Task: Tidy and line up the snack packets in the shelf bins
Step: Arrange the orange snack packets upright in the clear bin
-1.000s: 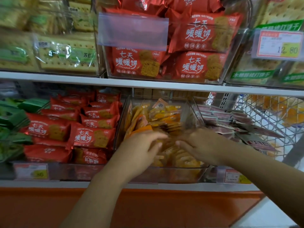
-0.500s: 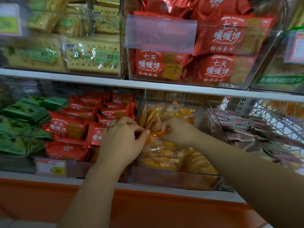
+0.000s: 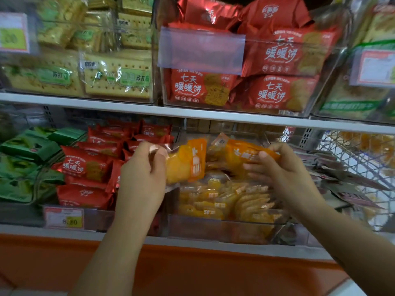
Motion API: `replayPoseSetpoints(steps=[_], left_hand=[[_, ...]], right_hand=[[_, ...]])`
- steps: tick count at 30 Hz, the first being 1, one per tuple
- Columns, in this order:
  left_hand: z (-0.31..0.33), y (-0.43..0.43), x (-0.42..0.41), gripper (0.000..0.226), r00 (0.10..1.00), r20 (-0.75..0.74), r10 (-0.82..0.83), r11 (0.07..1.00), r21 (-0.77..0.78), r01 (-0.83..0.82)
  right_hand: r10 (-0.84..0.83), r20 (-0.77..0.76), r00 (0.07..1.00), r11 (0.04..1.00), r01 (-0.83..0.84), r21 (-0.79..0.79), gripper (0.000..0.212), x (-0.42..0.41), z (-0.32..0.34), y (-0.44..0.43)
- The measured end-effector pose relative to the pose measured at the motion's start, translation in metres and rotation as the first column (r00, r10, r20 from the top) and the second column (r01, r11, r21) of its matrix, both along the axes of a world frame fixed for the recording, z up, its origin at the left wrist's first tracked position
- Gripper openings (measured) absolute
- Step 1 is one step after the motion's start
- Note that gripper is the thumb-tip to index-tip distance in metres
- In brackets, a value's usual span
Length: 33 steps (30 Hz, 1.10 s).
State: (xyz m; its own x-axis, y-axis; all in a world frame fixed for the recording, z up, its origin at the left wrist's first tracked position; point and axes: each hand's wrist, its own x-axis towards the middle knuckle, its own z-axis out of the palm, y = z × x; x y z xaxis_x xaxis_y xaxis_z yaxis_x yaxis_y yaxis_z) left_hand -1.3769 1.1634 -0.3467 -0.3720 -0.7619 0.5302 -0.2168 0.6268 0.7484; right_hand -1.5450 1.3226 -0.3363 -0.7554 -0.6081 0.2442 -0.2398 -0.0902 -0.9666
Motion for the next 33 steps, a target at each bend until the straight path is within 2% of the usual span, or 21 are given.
replayPoseSetpoints(steps=[2, 5, 7, 9, 10, 11, 12, 14, 15, 17, 20, 22, 23, 24, 25, 26, 27, 28, 30, 33], left_hand=[[-0.002, 0.004, 0.000, 0.015, 0.999, -0.017, -0.031, 0.996, 0.087, 0.032], [-0.007, 0.008, -0.006, 0.018, 0.994, -0.101, -0.040, 0.982, 0.179, 0.057], [-0.010, 0.009, -0.010, 0.019, 0.976, -0.216, -0.021, 0.959, 0.271, 0.081], [-0.009, 0.011, -0.016, 0.021, 0.948, -0.318, -0.011, 0.896, 0.417, 0.150], [-0.007, 0.013, -0.018, 0.022, 0.925, -0.381, -0.009, 0.822, 0.524, 0.224], [-0.005, 0.015, -0.021, 0.022, 0.889, -0.457, -0.014, 0.701, 0.630, 0.335], [-0.003, 0.017, -0.024, 0.021, 0.837, -0.547, -0.021, 0.542, 0.697, 0.469], [-0.002, 0.018, -0.028, 0.018, 0.754, -0.656, -0.031, 0.252, 0.725, 0.641], [-0.002, 0.020, -0.030, 0.018, 0.739, -0.673, -0.035, 0.152, 0.727, 0.669], [-0.004, 0.022, -0.031, 0.020, 0.727, -0.683, -0.071, 0.017, 0.728, 0.686], [-0.004, 0.029, -0.033, 0.025, 0.665, -0.722, -0.191, -0.128, 0.690, 0.712], [-0.003, 0.033, -0.033, 0.026, 0.619, -0.748, -0.240, -0.170, 0.660, 0.732], [-0.004, 0.034, -0.034, 0.026, 0.606, -0.756, -0.248, -0.173, 0.650, 0.740], [-0.005, 0.035, -0.036, 0.029, 0.596, -0.765, -0.244, -0.167, 0.639, 0.751], [-0.005, 0.036, -0.038, 0.033, 0.588, -0.779, -0.219, -0.163, 0.623, 0.765], [-0.006, 0.038, -0.040, 0.037, 0.584, -0.792, -0.178, -0.153, 0.609, 0.779], [-0.007, 0.041, -0.043, 0.039, 0.577, -0.806, -0.135, -0.143, 0.592, 0.793], [-0.008, 0.045, -0.045, 0.037, 0.570, -0.816, -0.100, -0.125, 0.578, 0.806], [-0.010, 0.053, -0.050, 0.028, 0.538, -0.838, -0.090, -0.091, 0.545, 0.834], [-0.011, 0.066, -0.053, 0.046, 0.481, -0.860, -0.171, -0.046, 0.495, 0.868]], right_hand=[[-0.039, -0.132, 0.990, 0.997, 0.046, 0.055, 0.014, 0.002, 0.000, 0.014], [-0.115, -0.379, 0.918, 0.978, 0.172, 0.121, 0.024, 0.006, 0.007, 0.030], [-0.154, -0.480, 0.864, 0.967, 0.231, 0.106, 0.021, 0.010, 0.016, 0.039], [-0.157, -0.585, 0.796, 0.949, 0.286, 0.134, 0.015, 0.010, 0.025, 0.047], [-0.142, -0.620, 0.772, 0.939, 0.303, 0.162, 0.013, 0.009, 0.029, 0.050], [-0.118, -0.630, 0.768, 0.936, 0.297, 0.187, 0.009, 0.007, 0.033, 0.051], [-0.088, -0.612, 0.786, 0.939, 0.270, 0.212, 0.007, 0.005, 0.035, 0.051], [-0.019, -0.548, 0.836, 0.946, 0.193, 0.262, 0.005, 0.004, 0.037, 0.049], [0.012, -0.515, 0.857, 0.946, 0.157, 0.284, 0.005, 0.004, 0.037, 0.047], [0.062, -0.453, 0.889, 0.945, 0.095, 0.314, 0.002, 0.005, 0.037, 0.045], [0.090, -0.413, 0.906, 0.925, 0.078, 0.373, 0.005, 0.005, 0.038, 0.040], [0.031, -0.386, 0.922, 0.928, 0.117, 0.354, 0.009, 0.003, 0.037, 0.038], [-0.026, -0.308, 0.951, 0.941, 0.127, 0.312, 0.010, 0.000, 0.034, 0.038], [-0.072, -0.121, 0.990, 0.966, 0.099, 0.238, 0.013, -0.003, 0.031, 0.037], [-0.076, 0.155, 0.985, 0.991, 0.057, 0.124, 0.019, -0.006, 0.028, 0.035], [-0.049, 0.408, 0.911, 0.999, 0.051, 0.005, 0.026, -0.007, 0.023, 0.031], [-0.036, 0.566, 0.824, 0.995, 0.083, -0.058, 0.028, -0.006, 0.017, 0.028], [-0.053, 0.634, 0.772, 0.989, 0.127, -0.072, 0.025, -0.005, 0.009, 0.024], [-0.163, 0.596, 0.786, 0.973, 0.230, -0.037, 0.008, 0.004, -0.004, 0.016], [-0.261, 0.443, 0.858, 0.943, 0.325, -0.073, 0.026, 0.024, -0.011, 0.005]])
